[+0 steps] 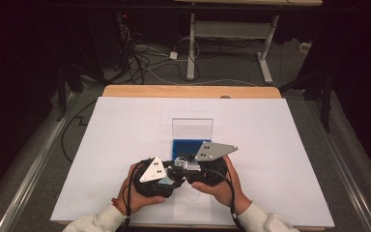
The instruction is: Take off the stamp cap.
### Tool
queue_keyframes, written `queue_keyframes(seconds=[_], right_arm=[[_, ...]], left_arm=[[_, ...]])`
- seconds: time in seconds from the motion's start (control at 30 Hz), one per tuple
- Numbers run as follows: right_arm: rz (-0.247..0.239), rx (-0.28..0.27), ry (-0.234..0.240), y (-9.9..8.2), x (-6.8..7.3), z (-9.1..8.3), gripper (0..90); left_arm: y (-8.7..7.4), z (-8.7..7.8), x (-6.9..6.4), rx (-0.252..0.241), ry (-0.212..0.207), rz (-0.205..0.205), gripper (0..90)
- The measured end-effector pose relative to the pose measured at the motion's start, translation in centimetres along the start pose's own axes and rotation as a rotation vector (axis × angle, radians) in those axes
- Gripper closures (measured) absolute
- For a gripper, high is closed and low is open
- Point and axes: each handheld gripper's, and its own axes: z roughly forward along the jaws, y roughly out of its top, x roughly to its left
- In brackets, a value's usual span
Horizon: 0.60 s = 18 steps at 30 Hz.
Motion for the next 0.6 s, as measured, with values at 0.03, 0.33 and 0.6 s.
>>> queue_keyframes(seconds=[0.03,0.33,0.6], right_arm=[[0.002,0.001,0.001,-0.05,0.01,0.03,56.8],[-0.002,0.007,0.008,-0.20,0.08,0.06,56.8],[-0.004,-0.001,0.008,-0.39,0.27,-0.05,56.8]], left_arm=[[0.00,-0.01,0.01,0.003,0.000,0.001,34.4],[0.10,0.00,-0.16,0.040,0.000,0.038,36.2],[0.24,-0.39,-0.18,0.066,0.008,0.049,36.7]])
